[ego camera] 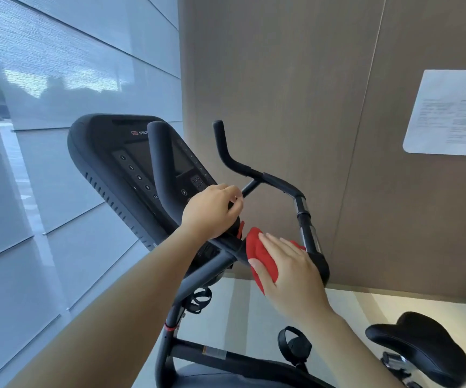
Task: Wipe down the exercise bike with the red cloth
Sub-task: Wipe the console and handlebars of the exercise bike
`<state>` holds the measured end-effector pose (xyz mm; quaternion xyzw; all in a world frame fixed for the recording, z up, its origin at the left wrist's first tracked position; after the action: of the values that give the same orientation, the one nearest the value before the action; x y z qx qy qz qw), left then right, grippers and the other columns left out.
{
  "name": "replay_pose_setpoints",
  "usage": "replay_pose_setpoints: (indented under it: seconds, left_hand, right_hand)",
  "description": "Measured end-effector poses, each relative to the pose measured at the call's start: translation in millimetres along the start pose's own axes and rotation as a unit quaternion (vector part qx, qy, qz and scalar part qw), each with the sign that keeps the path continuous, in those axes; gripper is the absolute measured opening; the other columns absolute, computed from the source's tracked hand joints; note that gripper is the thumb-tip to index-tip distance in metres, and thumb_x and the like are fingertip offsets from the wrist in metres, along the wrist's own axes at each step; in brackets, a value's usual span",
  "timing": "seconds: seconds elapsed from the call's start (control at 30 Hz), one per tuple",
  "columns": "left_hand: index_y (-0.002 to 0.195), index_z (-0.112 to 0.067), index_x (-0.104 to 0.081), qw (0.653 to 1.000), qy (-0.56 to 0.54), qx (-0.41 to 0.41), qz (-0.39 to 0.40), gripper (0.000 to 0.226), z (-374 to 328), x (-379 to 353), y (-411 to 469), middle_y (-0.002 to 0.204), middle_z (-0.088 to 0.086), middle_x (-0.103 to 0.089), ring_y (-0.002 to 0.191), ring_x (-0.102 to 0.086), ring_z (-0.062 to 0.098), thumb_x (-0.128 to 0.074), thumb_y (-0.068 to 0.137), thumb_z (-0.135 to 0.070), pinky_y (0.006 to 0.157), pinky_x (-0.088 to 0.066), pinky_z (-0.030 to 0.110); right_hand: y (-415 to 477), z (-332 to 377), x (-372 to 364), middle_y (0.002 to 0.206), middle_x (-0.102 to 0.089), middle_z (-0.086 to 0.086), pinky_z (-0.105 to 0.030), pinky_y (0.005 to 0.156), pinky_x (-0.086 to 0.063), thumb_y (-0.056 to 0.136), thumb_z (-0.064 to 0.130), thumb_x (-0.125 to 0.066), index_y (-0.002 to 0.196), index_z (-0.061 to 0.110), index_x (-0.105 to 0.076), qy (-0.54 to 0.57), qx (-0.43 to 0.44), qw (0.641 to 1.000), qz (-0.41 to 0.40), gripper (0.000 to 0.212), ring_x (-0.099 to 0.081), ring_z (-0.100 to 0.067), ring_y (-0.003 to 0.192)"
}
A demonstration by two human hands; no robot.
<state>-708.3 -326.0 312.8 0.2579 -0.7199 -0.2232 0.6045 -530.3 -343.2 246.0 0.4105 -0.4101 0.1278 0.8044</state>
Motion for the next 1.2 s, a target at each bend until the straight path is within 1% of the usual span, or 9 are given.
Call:
replay_pose_setpoints:
  seconds: [0.2,0.33,0.5,0.63,0.7,0.87,1.0,1.1,1.2]
  left_hand:
    - [0.108,-0.022,-0.063,1.0,-0.023,-0.007,0.005,0.031,1,2,0,0.107,-0.005,-0.063,0.099,-0.057,0.018,-0.037,0.096,-0.035,0.074,-0.05,0.036]
    - [0.105,-0.02,-0.062,0.998,-0.048,0.017,-0.025,0.03,7,5,3,0.103,-0.004,-0.063,0.097,-0.056,0.018,-0.037,0.095,-0.034,0.075,-0.048,0.035]
    - [0.104,-0.019,-0.061,0.998,-0.055,0.021,-0.03,0.03,11,5,3,0.101,-0.002,-0.064,0.096,-0.056,0.019,-0.036,0.096,-0.034,0.073,-0.046,0.033]
    - [0.106,-0.019,-0.061,0.998,-0.05,-0.006,-0.023,0.032,9,3,1,0.103,-0.002,-0.064,0.097,-0.056,0.02,-0.036,0.097,-0.035,0.072,-0.046,0.032]
    - [0.106,-0.019,-0.061,0.999,-0.048,-0.01,-0.02,0.031,9,2,2,0.103,-0.003,-0.064,0.097,-0.056,0.02,-0.036,0.097,-0.034,0.07,-0.042,0.03]
    - [0.106,-0.018,-0.062,0.998,-0.05,-0.005,-0.023,0.032,10,4,2,0.102,-0.001,-0.064,0.097,-0.057,0.021,-0.035,0.097,-0.033,0.072,-0.045,0.033]
    - [0.106,-0.018,-0.062,0.999,-0.04,0.0,-0.016,0.033,8,4,1,0.103,-0.001,-0.064,0.098,-0.056,0.021,-0.034,0.097,-0.034,0.074,-0.047,0.034]
    - [0.104,-0.019,-0.062,0.999,-0.033,0.003,-0.018,0.033,9,2,1,0.1,-0.003,-0.064,0.096,-0.057,0.02,-0.034,0.096,-0.034,0.073,-0.048,0.035]
    - [0.102,-0.021,-0.063,0.999,-0.027,0.014,-0.026,0.032,10,0,2,0.1,-0.005,-0.064,0.095,-0.057,0.018,-0.035,0.096,-0.035,0.07,-0.046,0.032]
  right_hand:
    - [-1,11,8,0.13,-0.057,0.005,-0.028,0.105,-0.038,0.09,0.04,-0.047,0.13,0.017,-0.054,0.084,-0.027,0.992,-0.089,0.047,-0.05,-0.008,0.12]
    - [20,31,-3,0.132,-0.056,0.003,-0.029,0.105,-0.037,0.094,0.035,-0.048,0.132,0.017,-0.05,0.02,0.011,0.999,-0.047,0.042,-0.05,-0.014,0.122]
    - [-4,1,4,0.134,-0.05,0.016,-0.016,0.107,-0.024,0.092,0.044,-0.042,0.133,0.023,-0.05,0.01,0.003,1.0,-0.028,0.047,-0.041,0.0,0.126]
    - [0,-13,12,0.108,-0.063,0.017,-0.001,0.08,-0.038,0.092,0.034,-0.052,0.121,0.026,-0.061,0.098,-0.094,0.988,-0.071,0.031,-0.059,-0.008,0.105]
    - [14,-2,5,0.107,-0.064,0.014,-0.004,0.075,-0.037,0.093,0.036,-0.05,0.122,0.027,-0.06,0.098,-0.099,0.987,-0.08,0.032,-0.059,-0.008,0.101]
    - [12,12,-2,0.122,-0.06,0.018,-0.019,0.094,-0.04,0.093,0.036,-0.049,0.124,0.028,-0.058,0.066,-0.036,0.995,-0.071,0.033,-0.053,0.0,0.111]
    - [-8,-14,10,0.118,-0.057,0.029,-0.012,0.098,-0.036,0.091,0.029,-0.054,0.121,0.031,-0.061,0.102,-0.033,0.993,-0.052,0.031,-0.051,0.006,0.114]
    - [2,-32,20,0.105,-0.065,0.019,-0.012,0.085,-0.041,0.091,0.026,-0.056,0.113,0.028,-0.066,0.148,-0.087,0.981,-0.086,0.025,-0.06,-0.004,0.105]
    - [26,-32,30,0.119,-0.063,0.014,-0.016,0.094,-0.034,0.091,0.026,-0.055,0.12,0.029,-0.062,0.127,-0.086,0.983,-0.101,0.03,-0.054,-0.006,0.114]
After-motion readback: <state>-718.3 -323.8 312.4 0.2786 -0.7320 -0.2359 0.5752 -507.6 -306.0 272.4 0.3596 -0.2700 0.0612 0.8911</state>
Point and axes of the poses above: each hand's wrist, its own y-axis towards the middle knuckle, its own x-axis out of the back of the hand, z = x × y, the point moved 4 cm from there along y, towards the middle knuckle
